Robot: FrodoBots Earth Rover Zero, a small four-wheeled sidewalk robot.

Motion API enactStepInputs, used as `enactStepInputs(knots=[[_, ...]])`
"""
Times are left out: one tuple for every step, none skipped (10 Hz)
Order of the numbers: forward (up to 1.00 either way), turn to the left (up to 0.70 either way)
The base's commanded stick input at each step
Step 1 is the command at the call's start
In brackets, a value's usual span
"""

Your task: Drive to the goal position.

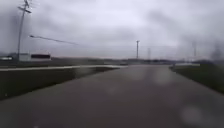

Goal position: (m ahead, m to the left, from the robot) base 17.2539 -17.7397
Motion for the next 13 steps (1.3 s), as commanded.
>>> enactStepInputs(knots=[[1.00,-0.01],[1.00,-0.01],[1.00,-0.15],[1.00,-0.33],[1.00,-0.41],[1.00,-0.41],[1.00,-0.01],[1.00,-0.01],[1.00,-0.01],[1.00,-0.16],[1.00,-0.41],[1.00,-0.41],[1.00,-0.17]])
